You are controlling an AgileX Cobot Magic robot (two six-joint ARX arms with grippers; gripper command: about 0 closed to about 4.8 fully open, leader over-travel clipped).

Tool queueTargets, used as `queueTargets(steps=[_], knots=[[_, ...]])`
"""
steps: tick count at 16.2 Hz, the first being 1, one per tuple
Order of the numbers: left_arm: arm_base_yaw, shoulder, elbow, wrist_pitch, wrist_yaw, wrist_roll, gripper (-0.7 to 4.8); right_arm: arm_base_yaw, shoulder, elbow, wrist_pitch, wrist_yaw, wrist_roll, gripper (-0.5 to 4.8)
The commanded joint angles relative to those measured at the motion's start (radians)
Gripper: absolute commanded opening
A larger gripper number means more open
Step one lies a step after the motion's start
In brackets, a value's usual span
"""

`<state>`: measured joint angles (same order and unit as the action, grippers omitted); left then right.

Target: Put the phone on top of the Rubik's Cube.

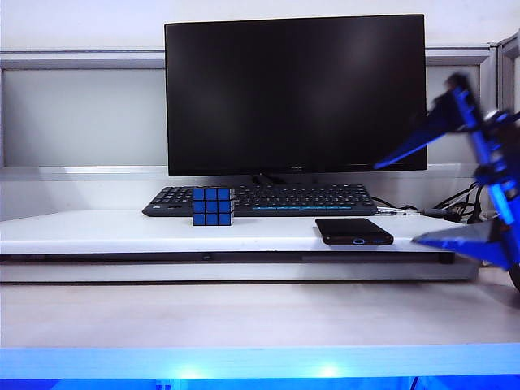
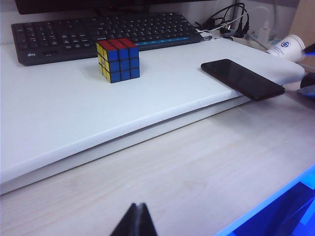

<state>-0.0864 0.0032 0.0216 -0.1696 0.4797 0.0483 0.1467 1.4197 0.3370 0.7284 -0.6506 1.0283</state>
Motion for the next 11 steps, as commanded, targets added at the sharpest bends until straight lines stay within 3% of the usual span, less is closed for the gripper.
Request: queueTargets(steps=[1, 10, 11], knots=[[0.0, 0.0, 0.002, -0.024, 0.017, -0.004, -0.06, 0.0, 0.084, 0.02, 0.059, 0.006, 0.0, 4.79], [0.0, 0.0, 0.002, -0.024, 0.013, -0.003, -0.06, 0.023, 0.251, 0.116, 0.114, 0.027, 0.014, 4.79], [0.0, 0.0, 0.002, -0.024, 0.013, -0.003, -0.06, 0.027, 0.262, 0.122, 0.114, 0.031, 0.027, 4.47]])
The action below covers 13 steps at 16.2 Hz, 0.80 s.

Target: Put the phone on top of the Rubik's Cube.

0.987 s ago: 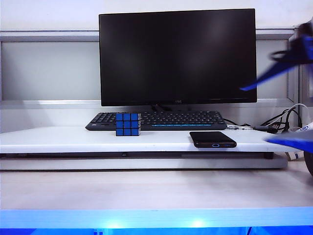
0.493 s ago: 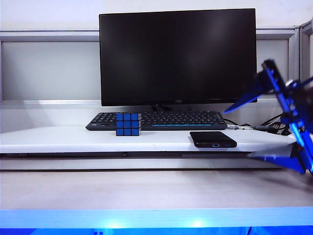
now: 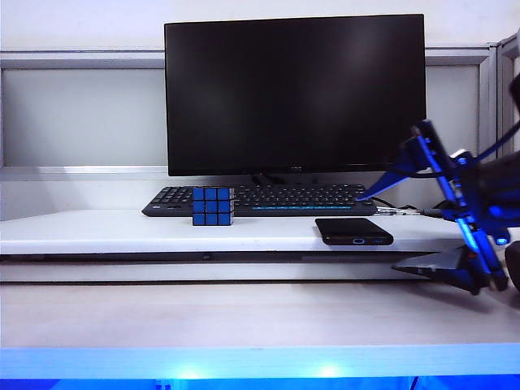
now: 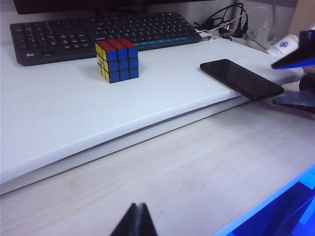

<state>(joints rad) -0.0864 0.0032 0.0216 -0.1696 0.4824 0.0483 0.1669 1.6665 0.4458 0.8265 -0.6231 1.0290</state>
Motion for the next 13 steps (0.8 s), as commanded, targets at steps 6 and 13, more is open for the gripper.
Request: queueTargets(steps=[6, 13], knots=[[0.0, 0.0, 0.002, -0.024, 0.008, -0.003, -0.06, 0.016, 0.025, 0.021, 0.021, 0.037, 0.026, 1.96], [0.001, 0.0, 0.002, -0.024, 0.008, -0.003, -0.05, 0.016, 0.025, 0.02, 0.035, 0.038, 0.026, -0.08]])
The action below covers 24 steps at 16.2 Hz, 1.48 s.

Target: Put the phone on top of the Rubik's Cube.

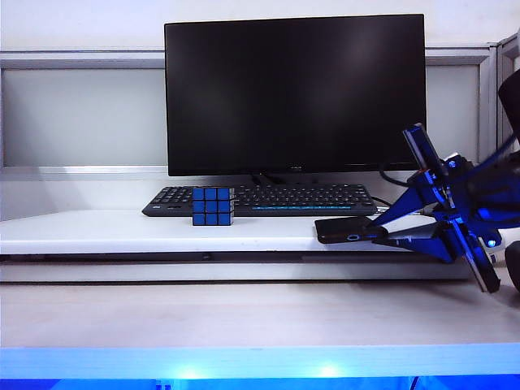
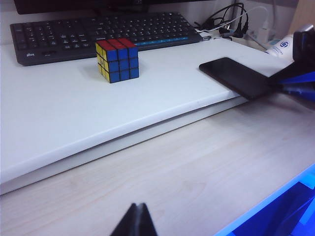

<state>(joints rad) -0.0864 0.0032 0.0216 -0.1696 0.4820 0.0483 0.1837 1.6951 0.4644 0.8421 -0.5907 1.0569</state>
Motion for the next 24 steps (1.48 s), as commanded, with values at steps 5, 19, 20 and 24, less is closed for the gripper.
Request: queueTargets(steps=[5, 19, 20, 24], knots=[[0.0, 0.0, 0.002, -0.024, 0.008, -0.003, -0.06, -0.001, -0.004, 0.003, 0.15, -0.015, 0.031, -0.09], [0.001, 0.0, 0.001, -0.024, -0.06, -0.003, -0.05, 0.16, 0.002, 0.335, 0.063, 0.044, 0.09, -0.09], [0.001, 0.0, 0.001, -0.024, -0.06, -0.003, -0.05, 0.162, 0.008, 0.358, 0.039, 0.046, 0.086, -0.09], [0.001, 0.0, 0.001, -0.025, -0.106, -0.003, -0.06, 0.2, 0.057, 0.444, 0.011, 0.058, 0.072, -0.09]])
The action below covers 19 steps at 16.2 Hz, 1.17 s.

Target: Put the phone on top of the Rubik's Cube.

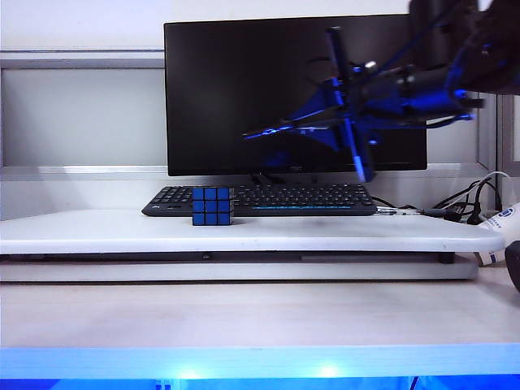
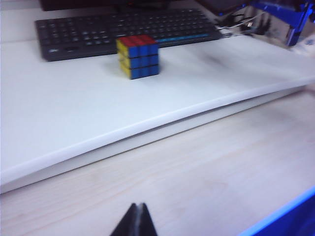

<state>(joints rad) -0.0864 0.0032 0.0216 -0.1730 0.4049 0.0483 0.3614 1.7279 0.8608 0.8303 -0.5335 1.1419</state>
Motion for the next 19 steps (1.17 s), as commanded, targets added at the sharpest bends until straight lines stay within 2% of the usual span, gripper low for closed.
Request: queueTargets(steps=[1, 13, 19], knots=[[0.001, 0.0, 0.001, -0.021, -0.037, -0.003, -0.06, 0.029, 0.039, 0.068, 0.017, 0.002, -0.013, -0.09], [0.001, 0.0, 0.0, -0.027, -0.15, -0.003, -0.06, 0.091, 0.251, 0.312, -0.05, 0.024, -0.011, -0.09], [0.001, 0.0, 0.0, -0.029, -0.199, -0.003, -0.05, 0.097, 0.312, 0.337, -0.064, 0.038, 0.011, -0.09]])
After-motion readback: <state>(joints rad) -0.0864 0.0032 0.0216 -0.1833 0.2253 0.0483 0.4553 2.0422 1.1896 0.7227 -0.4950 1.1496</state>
